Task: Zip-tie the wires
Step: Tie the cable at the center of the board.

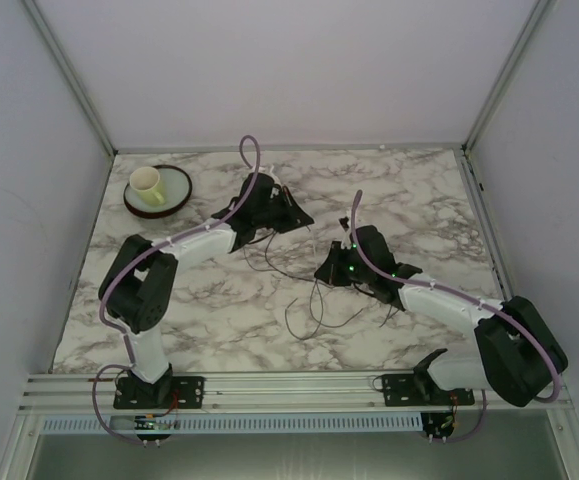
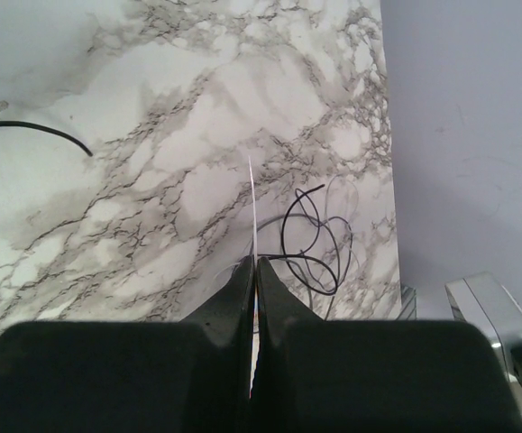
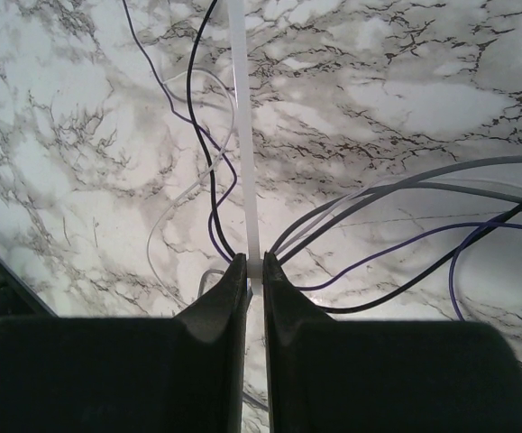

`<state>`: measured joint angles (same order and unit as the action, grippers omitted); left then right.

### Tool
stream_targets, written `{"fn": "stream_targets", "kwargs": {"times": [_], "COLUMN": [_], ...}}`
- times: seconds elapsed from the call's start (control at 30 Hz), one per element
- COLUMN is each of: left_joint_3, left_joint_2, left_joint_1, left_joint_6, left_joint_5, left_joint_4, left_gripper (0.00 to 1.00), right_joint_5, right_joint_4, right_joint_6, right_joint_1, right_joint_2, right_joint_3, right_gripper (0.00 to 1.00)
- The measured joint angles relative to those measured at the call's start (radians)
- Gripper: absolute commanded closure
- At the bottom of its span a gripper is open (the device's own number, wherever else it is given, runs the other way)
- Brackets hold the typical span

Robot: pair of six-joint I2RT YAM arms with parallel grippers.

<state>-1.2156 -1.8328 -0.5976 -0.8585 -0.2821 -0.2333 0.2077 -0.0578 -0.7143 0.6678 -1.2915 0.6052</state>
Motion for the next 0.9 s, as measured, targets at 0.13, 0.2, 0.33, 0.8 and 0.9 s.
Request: {"fn": "stream_targets", "kwargs": {"times": [0.13, 0.2, 0.33, 0.8, 0.9], "left_joint_3": [-0.001, -0.007, -0.023, 0.014, 0.118], "left_joint_2": [-0.012, -0.016, -0.020, 0.005, 0.080], "left_joint_1": [0.012, 0.019, 0.024, 0.059, 0.076], "left_joint_6": [0.004, 0.007, 0.016, 0.037, 0.055], "left_joint_5": [-0.007, -0.010, -0.020, -0.056, -0.069], "left_joint_4": [0.005, 0.016, 0.027, -0.078, -0.143], "left_gripper": [1.00, 1.00, 1.00, 0.27, 0.11], "right_joint_5": [-0.005, -0.008, -0.010, 0.001, 0.012], "right_joint_4": [0.004, 0.005, 0.005, 0.103, 0.127], "right_joint_6": [0.000, 0.000, 0.002, 0.015, 0.019], "right_joint_1": [0.003, 0.005, 0.005, 0.007, -0.009], "right_joint_2": [-0.007, -0.008, -0.013, -0.045, -0.050], "right_joint_3": [0.000, 0.000, 0.002, 0.026, 0.051], "right_gripper": [1.00, 1.00, 1.00, 1.00, 1.00]}}
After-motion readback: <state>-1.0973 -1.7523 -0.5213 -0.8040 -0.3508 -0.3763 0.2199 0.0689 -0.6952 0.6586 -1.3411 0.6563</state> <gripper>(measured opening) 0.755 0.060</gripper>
